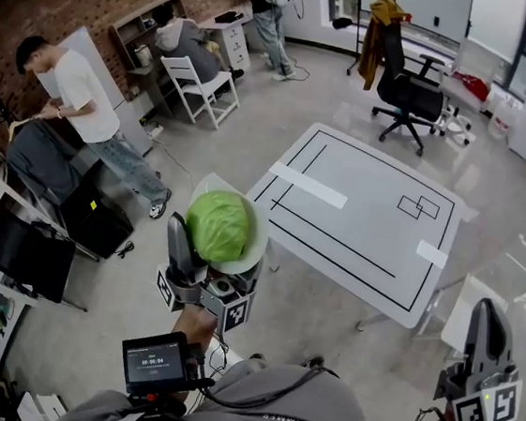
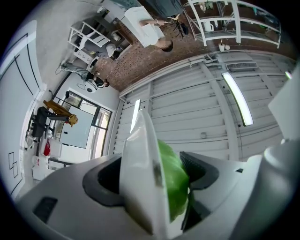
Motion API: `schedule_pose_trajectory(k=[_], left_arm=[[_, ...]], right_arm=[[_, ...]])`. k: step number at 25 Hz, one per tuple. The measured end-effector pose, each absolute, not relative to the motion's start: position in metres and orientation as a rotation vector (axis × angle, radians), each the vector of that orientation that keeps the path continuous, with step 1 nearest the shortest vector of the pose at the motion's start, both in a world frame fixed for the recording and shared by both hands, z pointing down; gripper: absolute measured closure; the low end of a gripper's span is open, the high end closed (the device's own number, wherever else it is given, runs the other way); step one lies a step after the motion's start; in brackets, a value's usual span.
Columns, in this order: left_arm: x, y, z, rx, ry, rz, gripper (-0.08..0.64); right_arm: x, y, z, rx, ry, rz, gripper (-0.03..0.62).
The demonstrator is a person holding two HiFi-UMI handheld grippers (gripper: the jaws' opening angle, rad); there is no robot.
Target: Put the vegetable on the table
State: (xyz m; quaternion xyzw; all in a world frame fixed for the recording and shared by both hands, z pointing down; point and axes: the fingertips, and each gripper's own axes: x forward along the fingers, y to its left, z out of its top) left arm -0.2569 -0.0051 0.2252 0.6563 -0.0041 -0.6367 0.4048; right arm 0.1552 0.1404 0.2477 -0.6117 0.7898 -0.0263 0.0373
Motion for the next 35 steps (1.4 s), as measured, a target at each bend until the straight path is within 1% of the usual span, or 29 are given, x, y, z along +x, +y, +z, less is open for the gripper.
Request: schedule_pose_trajectory(k=[14, 18, 24, 35], left_arm=[[-0.223, -0.007, 0.228, 1.670, -0.012, -1.570, 0.192], [-0.217, -0.014, 0.232, 1.675, -0.019, -1.552, 0.192], [-0.209, -0.045, 0.235, 1.661, -0.001, -1.522, 0.192], [-0.211, -0.120, 0.235, 1.631, 0.069, -1.451, 0.192]], right_arm=[[0.184, 0.145, 0.257, -1.889, 2.407, -0.104, 0.586], [0.182, 0.138, 0.266, -1.885, 2.412, -0.141, 0.586], [0.182, 0.121, 0.263, -1.913, 2.388, -0.145, 0.586], [0.150, 0.065, 0.260, -1.974, 2.352, -0.159, 0.586]])
